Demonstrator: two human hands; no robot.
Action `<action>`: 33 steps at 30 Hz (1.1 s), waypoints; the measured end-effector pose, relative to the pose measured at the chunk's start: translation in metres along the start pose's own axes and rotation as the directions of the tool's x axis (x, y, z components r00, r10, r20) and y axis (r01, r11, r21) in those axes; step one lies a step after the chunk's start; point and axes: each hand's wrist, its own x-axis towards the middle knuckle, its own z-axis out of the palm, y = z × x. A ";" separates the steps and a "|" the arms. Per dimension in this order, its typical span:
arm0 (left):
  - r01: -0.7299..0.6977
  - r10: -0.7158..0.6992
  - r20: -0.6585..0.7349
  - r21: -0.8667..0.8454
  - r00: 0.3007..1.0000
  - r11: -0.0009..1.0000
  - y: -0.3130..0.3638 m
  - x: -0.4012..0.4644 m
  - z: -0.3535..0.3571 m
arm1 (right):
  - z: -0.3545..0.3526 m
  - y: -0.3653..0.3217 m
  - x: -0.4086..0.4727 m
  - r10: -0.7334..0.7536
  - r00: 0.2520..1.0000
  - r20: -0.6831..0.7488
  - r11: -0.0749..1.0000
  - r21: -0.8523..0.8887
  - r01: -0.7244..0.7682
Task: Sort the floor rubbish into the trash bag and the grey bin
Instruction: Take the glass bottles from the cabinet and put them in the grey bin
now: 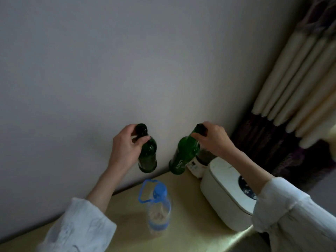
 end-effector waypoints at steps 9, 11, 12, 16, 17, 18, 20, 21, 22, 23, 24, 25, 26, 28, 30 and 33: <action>-0.365 0.374 0.057 -0.125 0.926 0.923 0.182 -0.076 0.045 | -0.180 0.051 -0.144 0.091 0.875 -0.476 0.983 0.185 -0.001; -0.392 0.409 0.075 -0.169 0.910 0.904 0.220 -0.113 0.062 | -0.214 0.070 -0.195 0.108 0.846 -0.523 0.983 0.183 -0.012; -0.400 0.420 0.078 -0.189 0.904 0.897 0.234 -0.127 0.068 | -0.226 0.077 -0.215 0.114 0.833 -0.541 0.986 0.164 -0.028; -0.420 0.471 0.178 -0.264 0.864 0.868 0.290 -0.207 0.116 | -0.270 0.138 -0.324 0.236 0.785 -0.573 0.971 0.165 -0.171; -0.421 0.484 0.204 -0.284 0.851 0.861 0.298 -0.223 0.127 | -0.274 0.151 -0.347 0.260 0.780 -0.569 0.966 0.162 -0.203; -0.419 0.498 0.252 -0.308 0.830 0.854 0.310 -0.246 0.144 | -0.280 0.168 -0.377 0.307 0.762 -0.570 0.951 0.163 -0.261; -0.395 0.508 0.367 -0.341 0.779 0.853 0.326 -0.283 0.176 | -0.287 0.198 -0.428 0.395 0.719 -0.572 0.916 0.181 -0.359; -0.378 0.512 0.430 -0.362 0.744 0.852 0.336 -0.304 0.196 | -0.291 0.215 -0.456 0.446 0.682 -0.580 0.889 0.196 -0.415; -0.360 0.513 0.484 -0.377 0.709 0.853 0.341 -0.321 0.212 | -0.294 0.229 -0.478 0.489 0.648 -0.585 0.863 0.212 -0.459; -0.344 0.516 0.533 -0.393 0.671 0.853 0.346 -0.336 0.228 | -0.296 0.243 -0.498 0.530 0.614 -0.585 0.835 0.230 -0.501; -0.323 0.515 0.586 -0.407 0.626 0.855 0.352 -0.353 0.244 | -0.298 0.256 -0.517 0.569 0.578 -0.585 0.803 0.243 -0.544; -0.302 0.515 0.631 -0.420 0.580 0.856 0.356 -0.370 0.261 | -0.300 0.269 -0.534 0.607 0.542 -0.580 0.768 0.256 -0.587; -0.283 0.514 0.675 -0.431 0.529 0.857 0.360 -0.388 0.281 | -0.301 0.285 -0.551 0.649 0.505 -0.569 0.729 0.275 -0.627; -0.271 0.518 0.722 -0.441 0.459 0.856 0.361 -0.418 0.315 | -0.297 0.313 -0.577 0.700 0.460 -0.546 0.675 0.295 -0.677; -0.239 0.489 0.766 -0.426 0.417 0.872 0.359 -0.446 0.358 | -0.291 0.346 -0.600 0.751 0.404 -0.523 0.606 0.300 -0.737; -0.201 0.419 0.832 -0.369 0.364 0.907 0.350 -0.479 0.425 | -0.279 0.401 -0.624 0.798 0.347 -0.493 0.517 0.264 -0.814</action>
